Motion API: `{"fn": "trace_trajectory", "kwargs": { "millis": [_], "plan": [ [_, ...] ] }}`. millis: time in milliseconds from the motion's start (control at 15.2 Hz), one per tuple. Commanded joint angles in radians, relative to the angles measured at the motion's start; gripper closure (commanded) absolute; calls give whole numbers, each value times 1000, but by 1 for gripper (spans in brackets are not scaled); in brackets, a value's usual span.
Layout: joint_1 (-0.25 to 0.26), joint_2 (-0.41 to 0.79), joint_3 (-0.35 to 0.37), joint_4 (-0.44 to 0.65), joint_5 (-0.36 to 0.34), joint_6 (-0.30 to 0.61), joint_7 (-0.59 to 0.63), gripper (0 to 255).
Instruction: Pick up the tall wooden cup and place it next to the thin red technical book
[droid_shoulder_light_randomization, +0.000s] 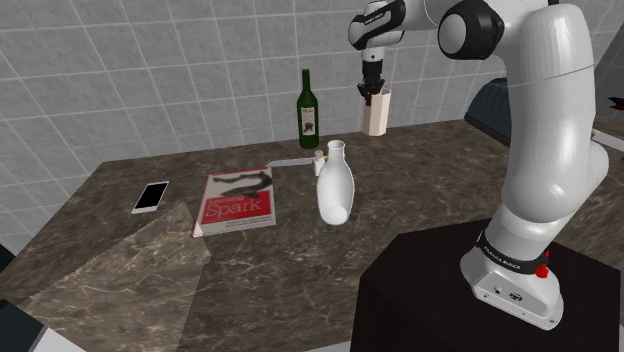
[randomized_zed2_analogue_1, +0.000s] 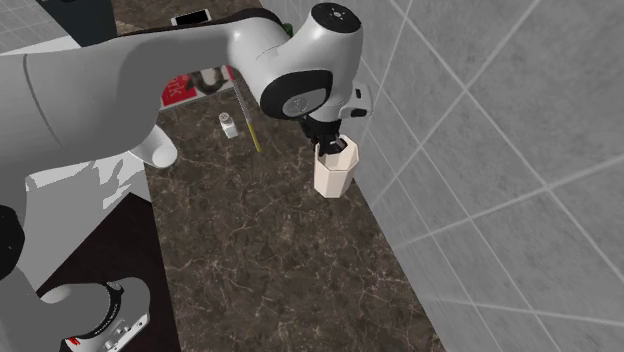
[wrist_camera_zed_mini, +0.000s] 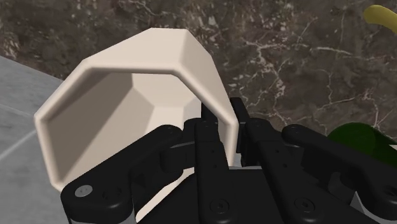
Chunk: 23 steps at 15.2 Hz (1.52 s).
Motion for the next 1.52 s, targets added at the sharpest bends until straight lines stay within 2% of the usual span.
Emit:
{"fn": "trace_trajectory", "kwargs": {
  "millis": [0, 528, 990, 1452],
  "plan": [
    [0, -9, -2, 15, -3, -23, 1, 255],
    [-6, -17, -5, 105, -7, -120, 4, 255],
    [113, -168, 22, -27, -52, -132, 141, 255],
    [213, -272, 69, -81, -83, -176, 289, 255]
  ]
}}
